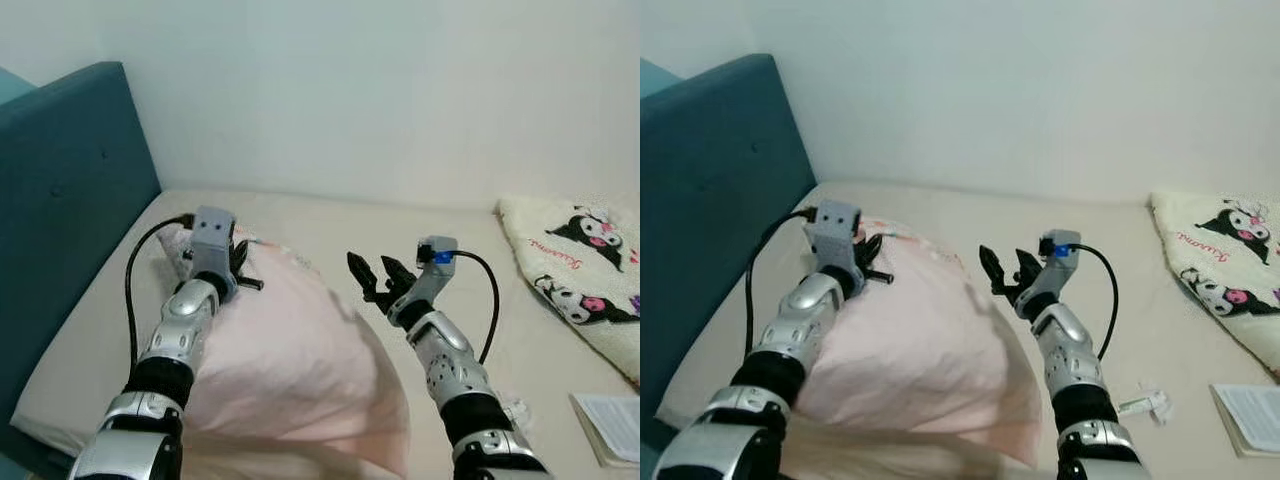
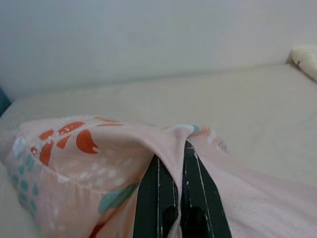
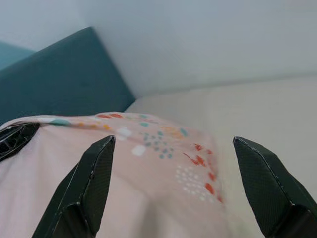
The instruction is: Clean up the room
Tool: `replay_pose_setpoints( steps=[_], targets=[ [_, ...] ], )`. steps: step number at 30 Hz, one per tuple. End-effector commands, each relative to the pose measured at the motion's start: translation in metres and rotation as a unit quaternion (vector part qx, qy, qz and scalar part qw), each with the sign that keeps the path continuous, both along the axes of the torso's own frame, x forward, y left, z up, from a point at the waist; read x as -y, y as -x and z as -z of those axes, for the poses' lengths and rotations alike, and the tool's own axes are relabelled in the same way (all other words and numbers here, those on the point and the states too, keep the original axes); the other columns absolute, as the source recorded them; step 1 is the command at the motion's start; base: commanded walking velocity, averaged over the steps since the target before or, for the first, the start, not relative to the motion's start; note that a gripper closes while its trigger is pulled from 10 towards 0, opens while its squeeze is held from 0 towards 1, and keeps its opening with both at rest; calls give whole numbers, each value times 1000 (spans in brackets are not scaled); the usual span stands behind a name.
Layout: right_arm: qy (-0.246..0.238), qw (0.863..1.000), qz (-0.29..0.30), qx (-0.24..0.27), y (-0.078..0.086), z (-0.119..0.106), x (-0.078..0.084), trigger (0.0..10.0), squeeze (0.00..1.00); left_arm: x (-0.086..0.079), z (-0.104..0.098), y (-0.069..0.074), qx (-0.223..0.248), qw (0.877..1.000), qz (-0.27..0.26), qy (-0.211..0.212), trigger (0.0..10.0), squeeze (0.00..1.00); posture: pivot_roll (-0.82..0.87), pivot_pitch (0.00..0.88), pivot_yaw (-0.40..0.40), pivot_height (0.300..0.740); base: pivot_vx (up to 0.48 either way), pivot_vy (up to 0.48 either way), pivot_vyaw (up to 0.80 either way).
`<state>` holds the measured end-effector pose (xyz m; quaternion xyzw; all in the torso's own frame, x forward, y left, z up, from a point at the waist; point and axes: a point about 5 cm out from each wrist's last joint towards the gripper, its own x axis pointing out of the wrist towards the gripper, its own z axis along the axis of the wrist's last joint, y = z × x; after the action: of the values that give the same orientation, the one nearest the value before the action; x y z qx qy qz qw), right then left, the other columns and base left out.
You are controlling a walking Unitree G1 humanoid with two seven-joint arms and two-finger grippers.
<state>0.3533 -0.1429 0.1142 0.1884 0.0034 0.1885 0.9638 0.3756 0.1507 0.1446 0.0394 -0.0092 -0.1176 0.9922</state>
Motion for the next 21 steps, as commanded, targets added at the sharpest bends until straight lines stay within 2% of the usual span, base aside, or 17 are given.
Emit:
replay_pose_setpoints(
  steps=[1, 8, 12, 21],
  targets=[
    [2, 1000, 14, 4, -2, -2, 5, 10000, 0, 5, -24, -6, 52, 999, 11, -12, 10000, 0, -84, 0, -4, 740, 0, 274, -775],
    [-7, 999, 32, 6, -3, -2, 9, 10000, 0, -3, -36, -11, 68, 997, -3, -26, 10000, 0, -89, 0, 1, 740, 0, 313, 0],
    [-6, 999, 33, 6, -2, -1, 9, 10000, 0, -10, -34, -13, 65, 997, -27, -32, 10000, 0, -86, 0, 1, 740, 0, 319, 0],
    [-6, 999, 36, 7, -3, -1, 10, 10000, 0, -14, -27, -11, 56, 997, -41, -31, 10000, 0, -82, 0, -2, 740, 0, 322, 0]
  ],
)
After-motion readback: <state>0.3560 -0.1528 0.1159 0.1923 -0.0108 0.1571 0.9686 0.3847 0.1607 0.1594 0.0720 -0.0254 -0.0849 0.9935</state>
